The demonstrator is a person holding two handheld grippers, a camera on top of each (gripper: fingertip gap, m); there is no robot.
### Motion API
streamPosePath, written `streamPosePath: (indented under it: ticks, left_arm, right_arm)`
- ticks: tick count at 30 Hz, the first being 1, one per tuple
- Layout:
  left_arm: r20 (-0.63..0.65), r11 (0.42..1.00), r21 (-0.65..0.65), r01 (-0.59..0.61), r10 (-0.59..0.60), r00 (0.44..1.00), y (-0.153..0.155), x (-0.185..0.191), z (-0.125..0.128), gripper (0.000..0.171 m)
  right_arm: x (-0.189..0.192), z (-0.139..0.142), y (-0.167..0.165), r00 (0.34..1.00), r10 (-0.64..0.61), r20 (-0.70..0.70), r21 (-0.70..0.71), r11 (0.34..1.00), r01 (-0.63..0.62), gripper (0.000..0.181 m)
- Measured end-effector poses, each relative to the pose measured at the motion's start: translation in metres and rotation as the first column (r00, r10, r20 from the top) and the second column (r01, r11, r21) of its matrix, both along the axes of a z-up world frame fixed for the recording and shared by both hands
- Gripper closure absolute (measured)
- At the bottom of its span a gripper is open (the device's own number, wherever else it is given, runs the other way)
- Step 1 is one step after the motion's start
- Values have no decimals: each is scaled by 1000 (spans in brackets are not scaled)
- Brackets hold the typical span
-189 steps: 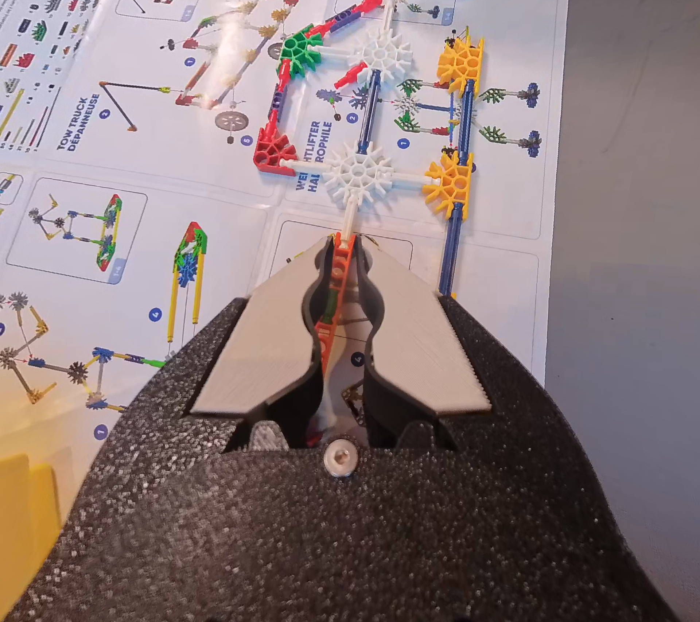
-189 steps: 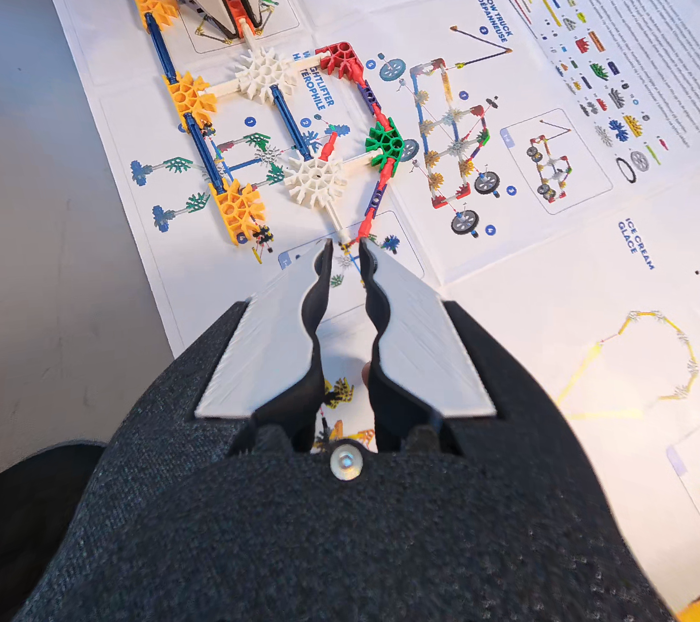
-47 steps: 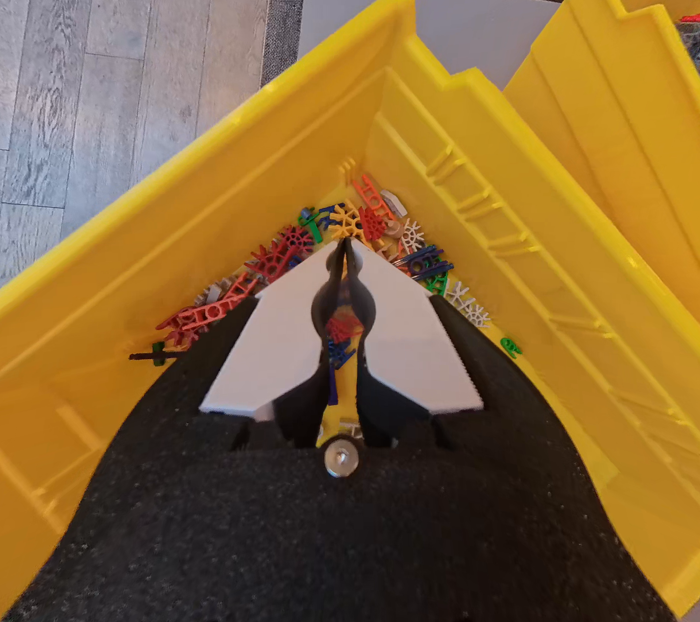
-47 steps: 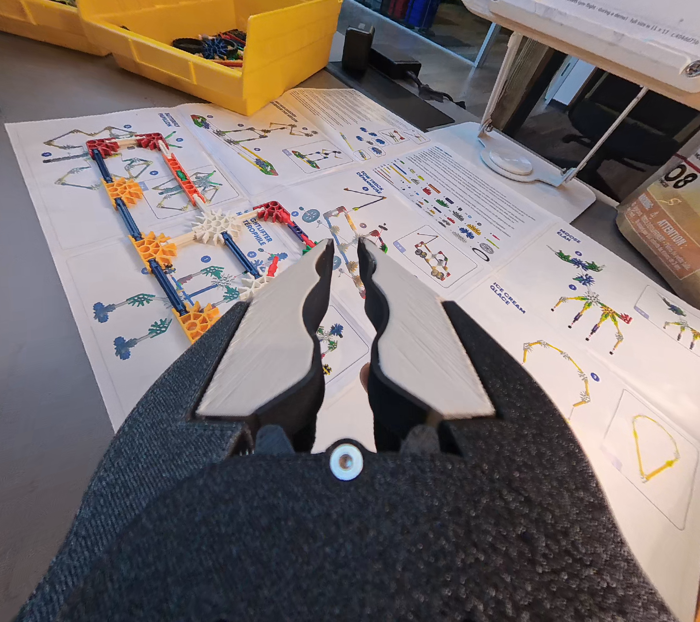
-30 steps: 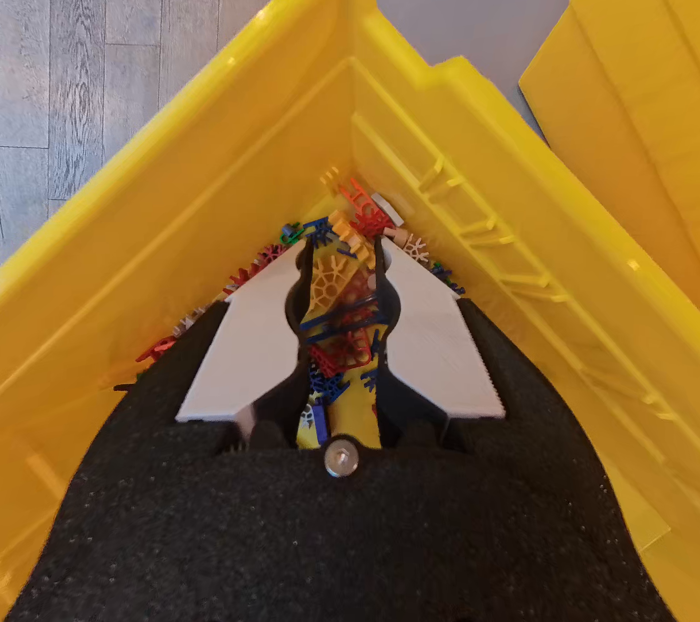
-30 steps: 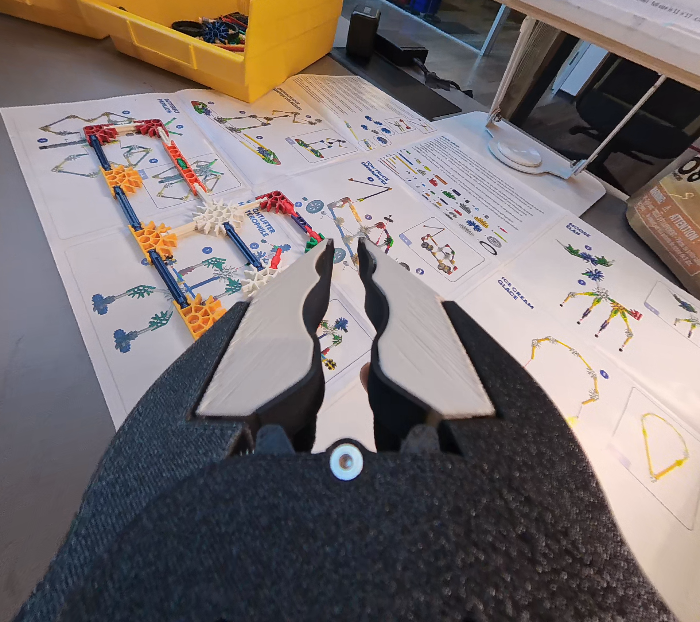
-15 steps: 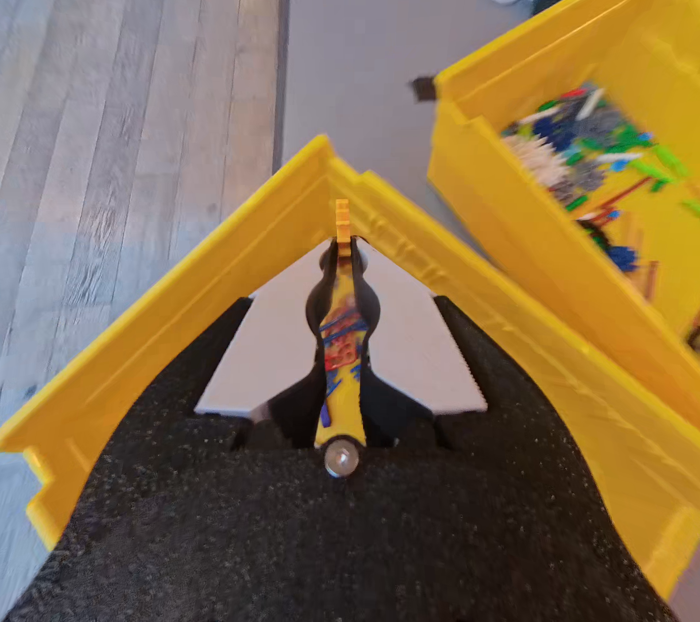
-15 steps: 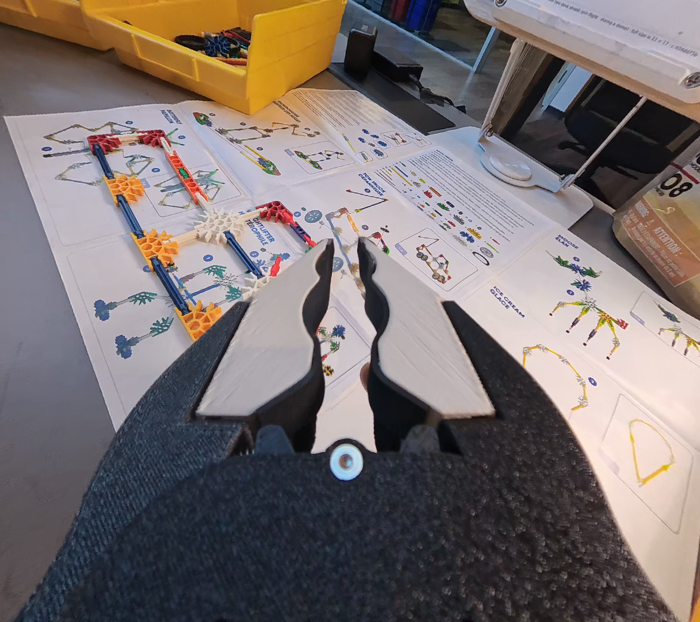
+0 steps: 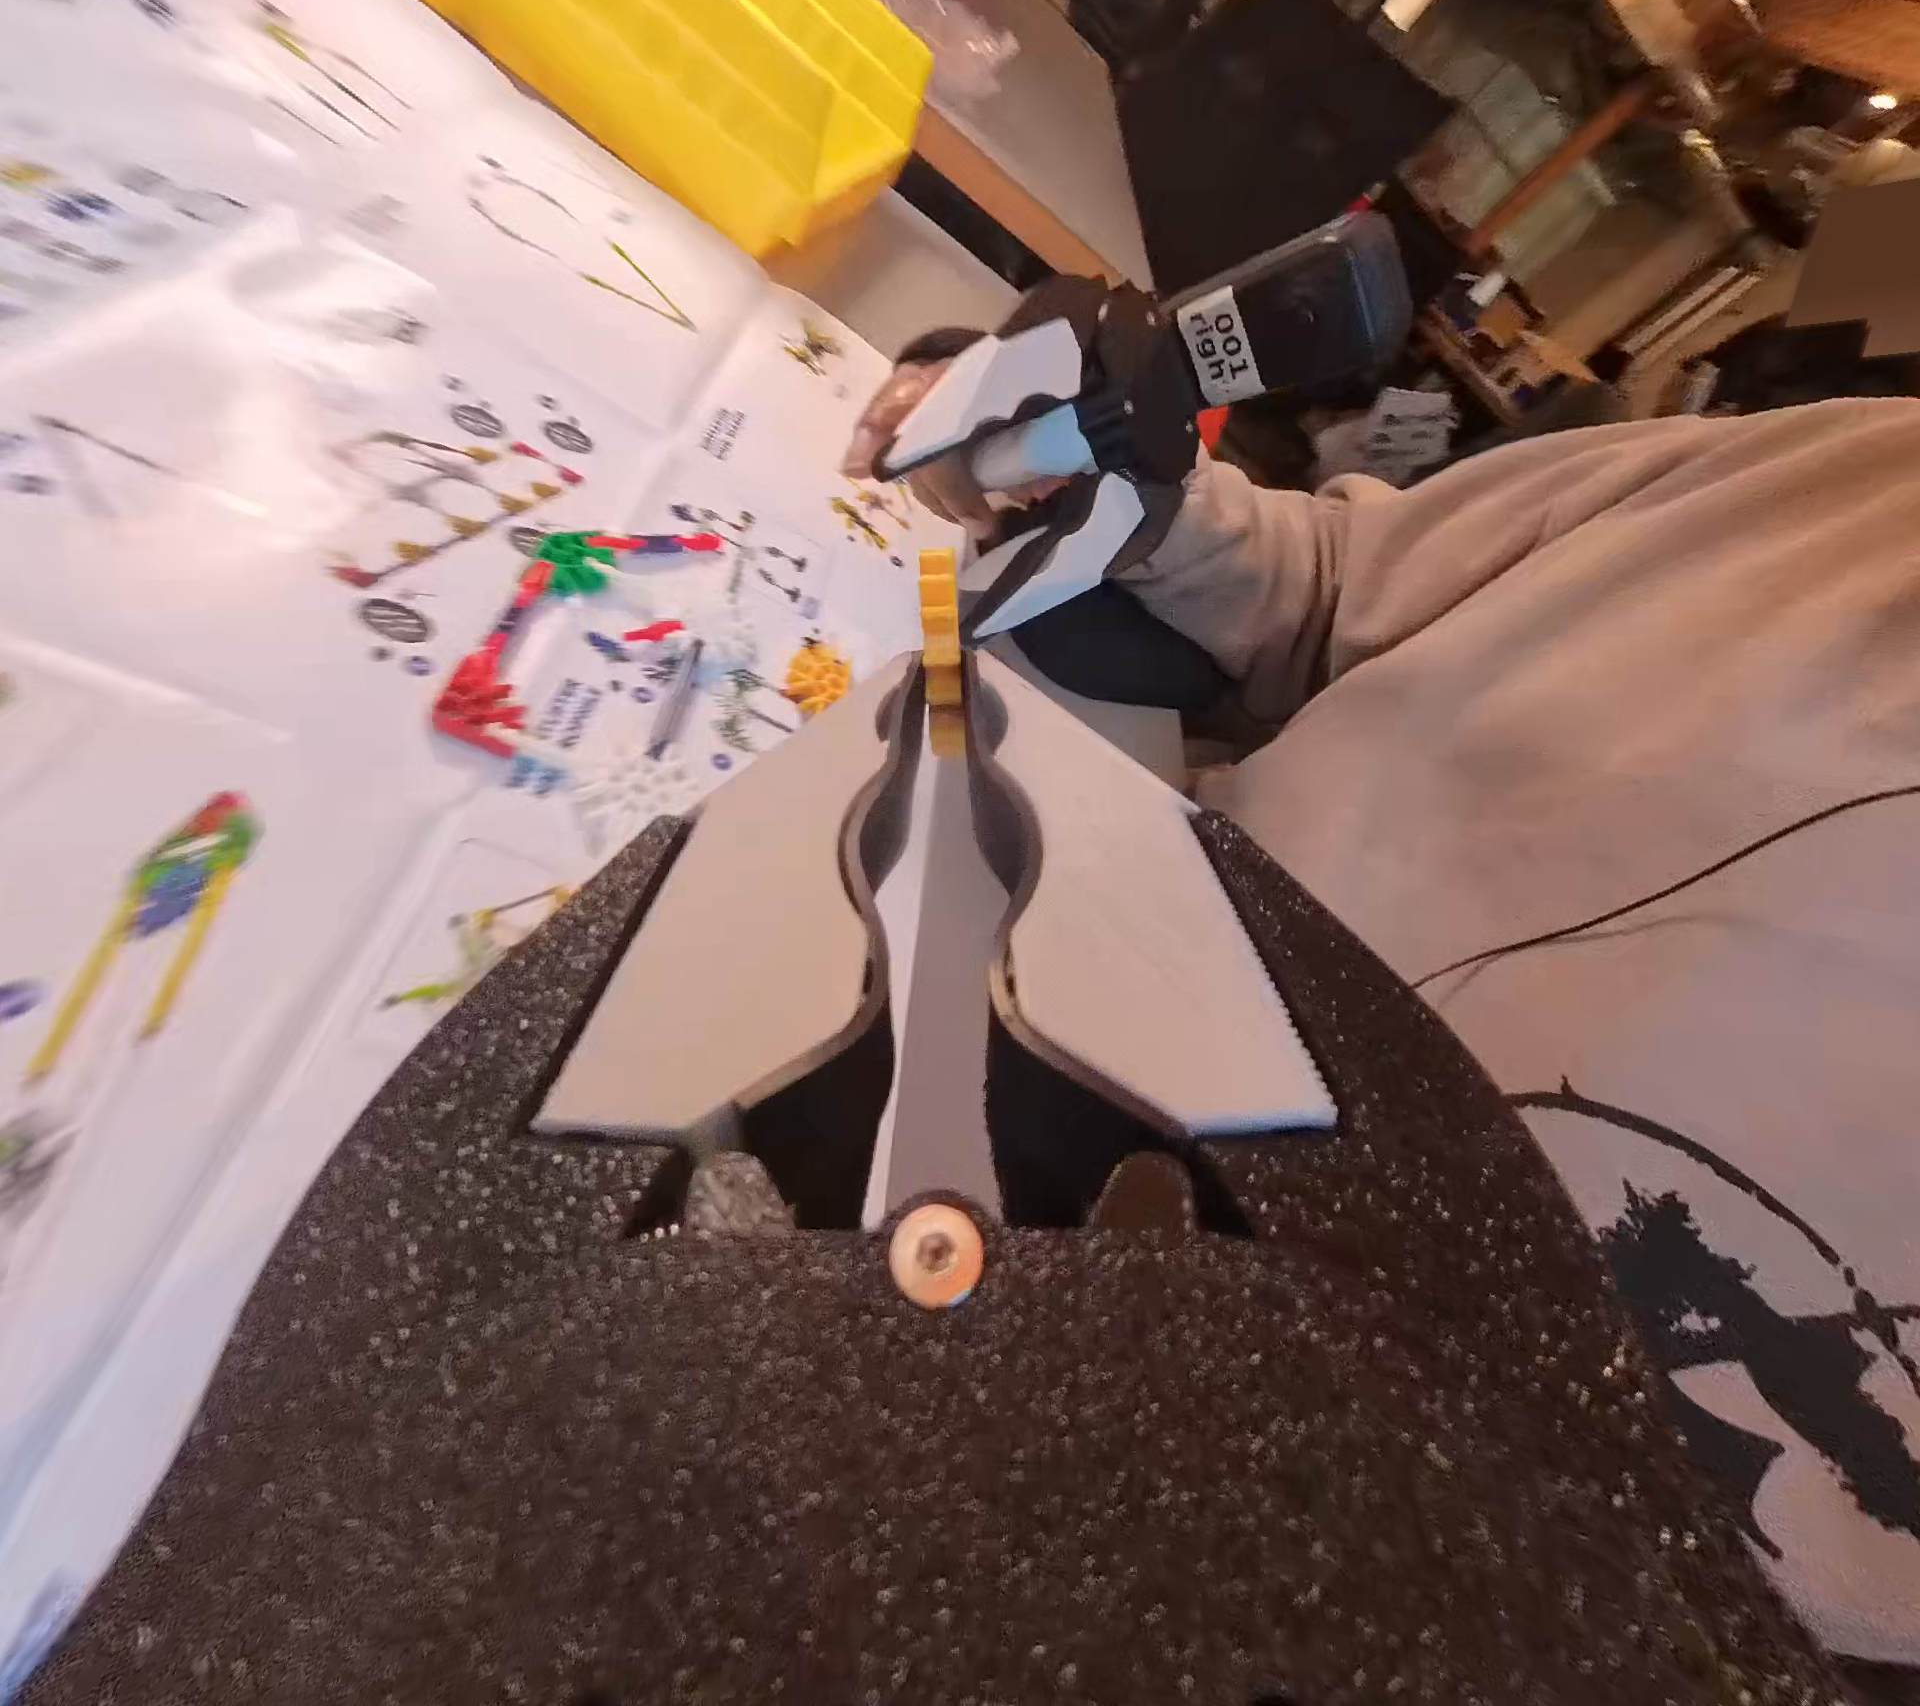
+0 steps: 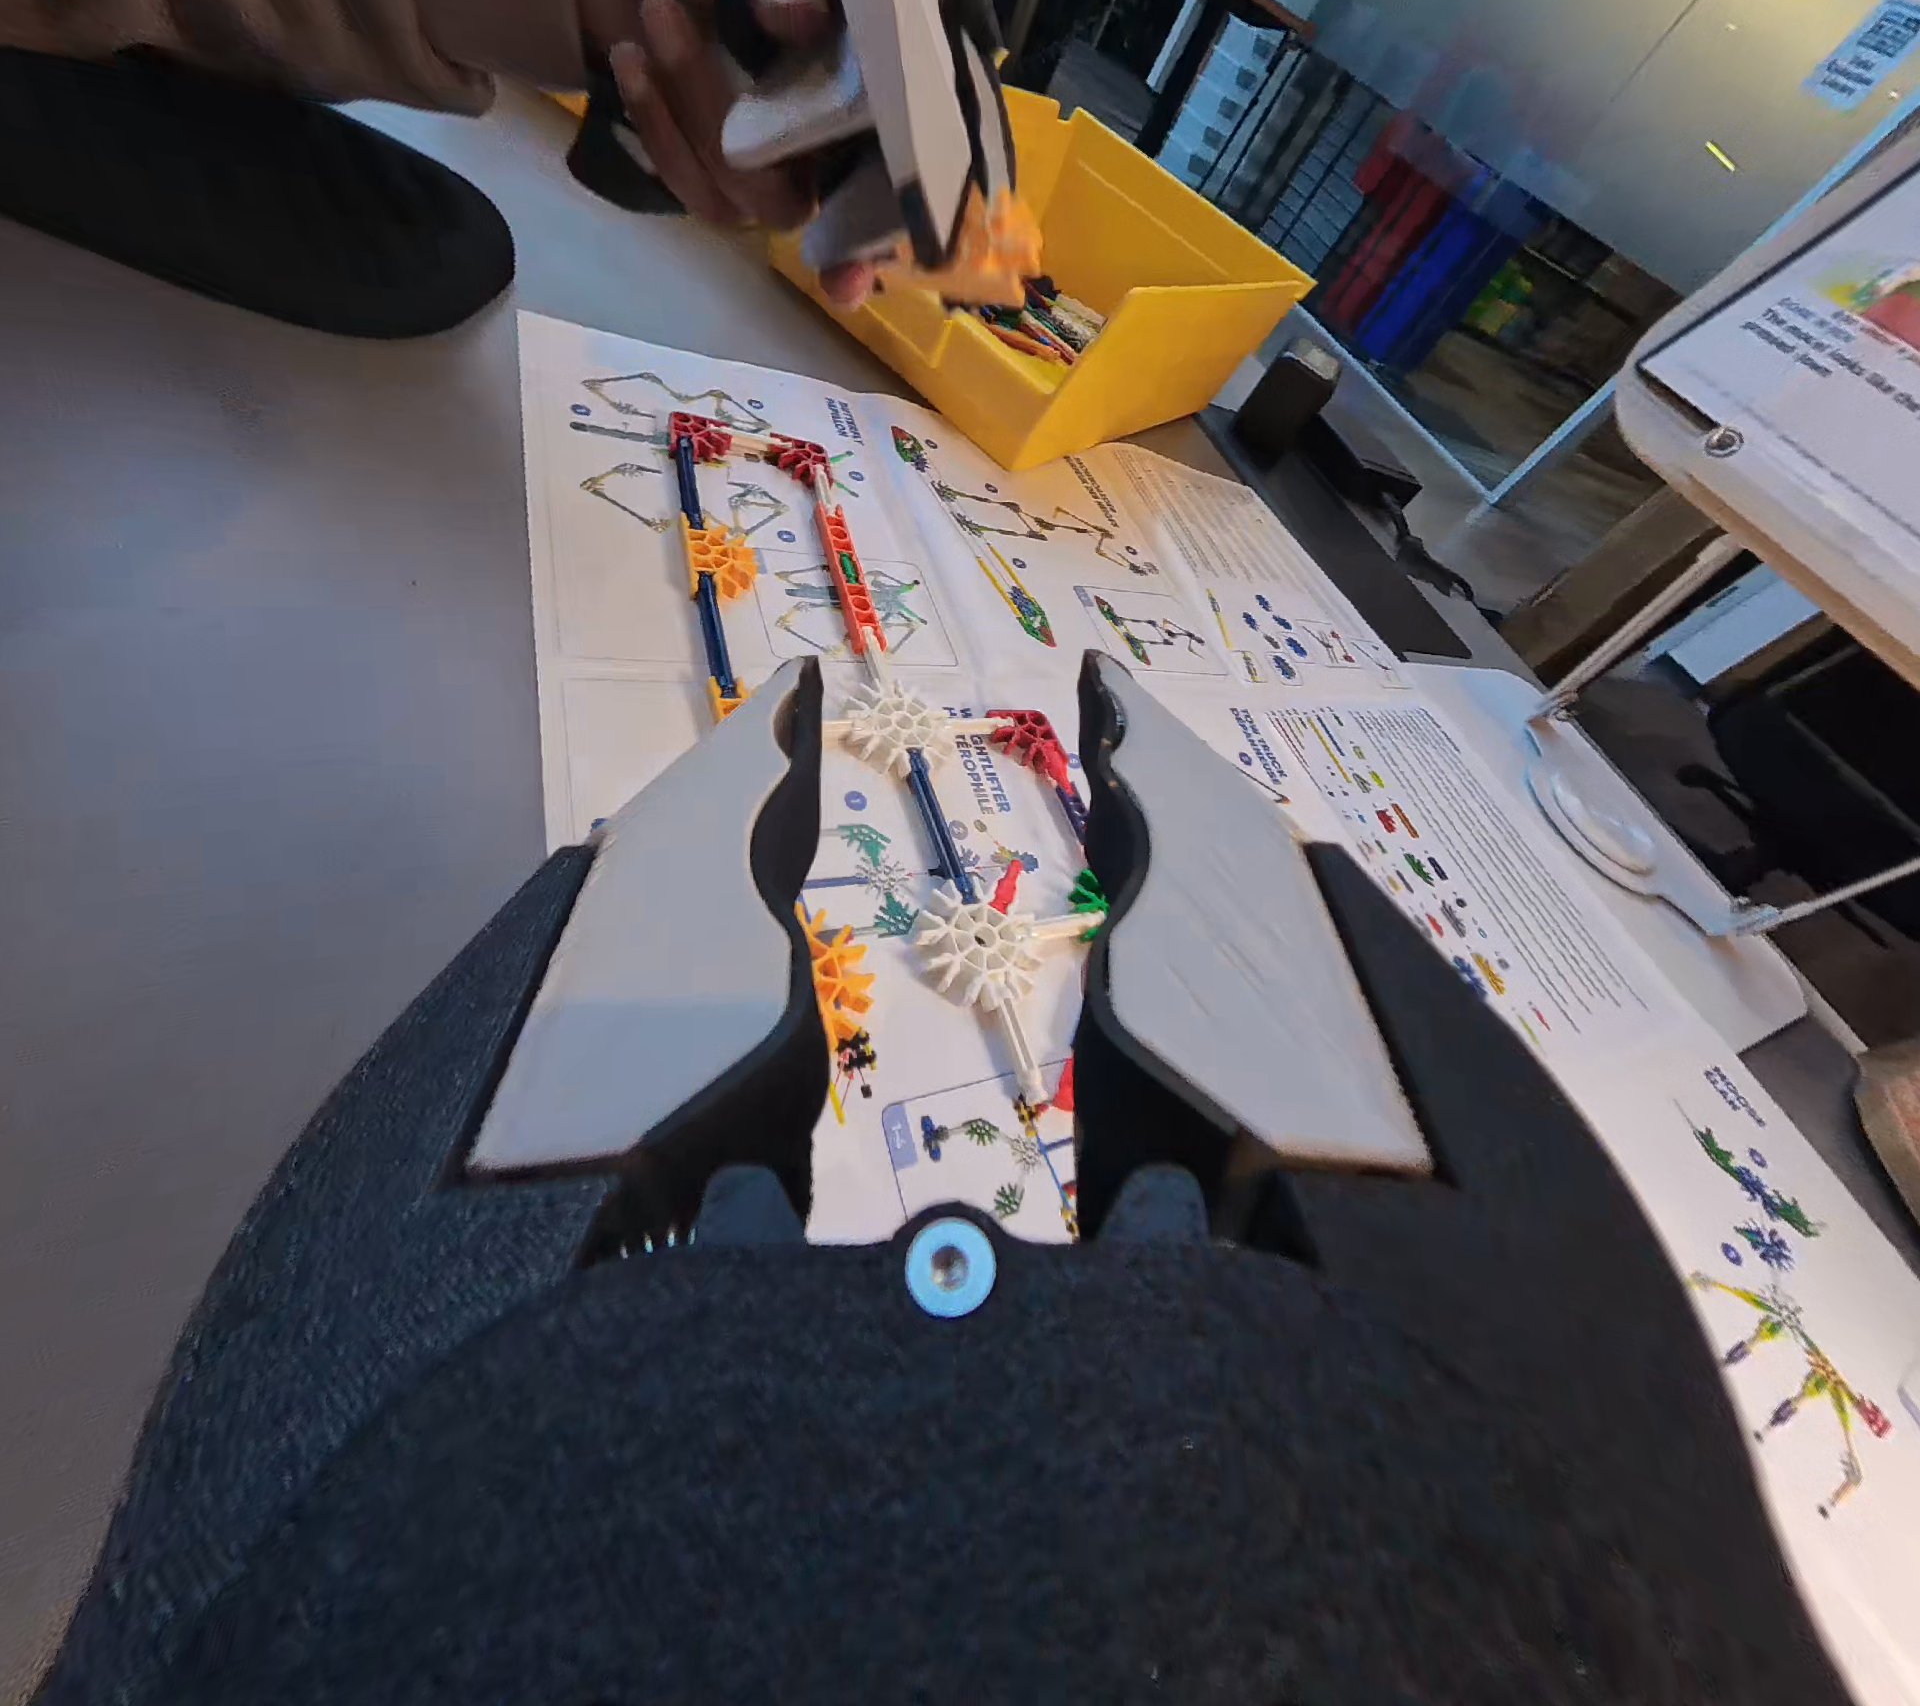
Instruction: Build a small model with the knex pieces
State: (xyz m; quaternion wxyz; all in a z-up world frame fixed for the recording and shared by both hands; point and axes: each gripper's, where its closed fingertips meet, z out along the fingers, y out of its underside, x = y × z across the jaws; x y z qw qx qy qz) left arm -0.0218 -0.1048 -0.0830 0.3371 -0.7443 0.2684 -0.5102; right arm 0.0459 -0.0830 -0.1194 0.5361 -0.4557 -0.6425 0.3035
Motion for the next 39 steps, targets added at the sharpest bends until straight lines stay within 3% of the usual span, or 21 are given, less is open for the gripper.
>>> streamPosePath:
  ticks: [3,7,10,13,19,24,31,39]
  left_arm:
    - [22,992,-67,103,-102,995,6,46,-26,168]
    - [59,989,-92,114,-109,992,14,73,-39,168]
    - [114,990,-111,87,-74,991,14,79,-42,168]
    - [135,989,-119,91,-75,988,7,82,-47,168]
    - [190,987,-111,117,-95,977,1,80,-44,167]
    - [189,993,-16,119,-113,976,-2,80,-36,168]
    - [34,970,223,100,-111,993,-4,82,-38,167]
    - [10,941,326,90,-99,995,-6,85,-33,166]
  right_arm:
    - [1,-5,-6,999,24,35,34,999,-25,132]
    - [4,-11,-5,997,25,68,39,999,-28,136]
    - [4,-10,-5,998,30,55,2,1000,-30,140]
    - [4,-10,-6,998,53,37,-66,997,-51,157]
    - [4,-7,-12,993,115,-6,-222,968,-114,166]
    - [6,0,-16,988,148,-54,-308,938,-157,174]
    - [8,1,-21,979,191,-74,-401,893,-205,173]
    - [10,9,-23,970,215,-116,-473,846,-244,176]
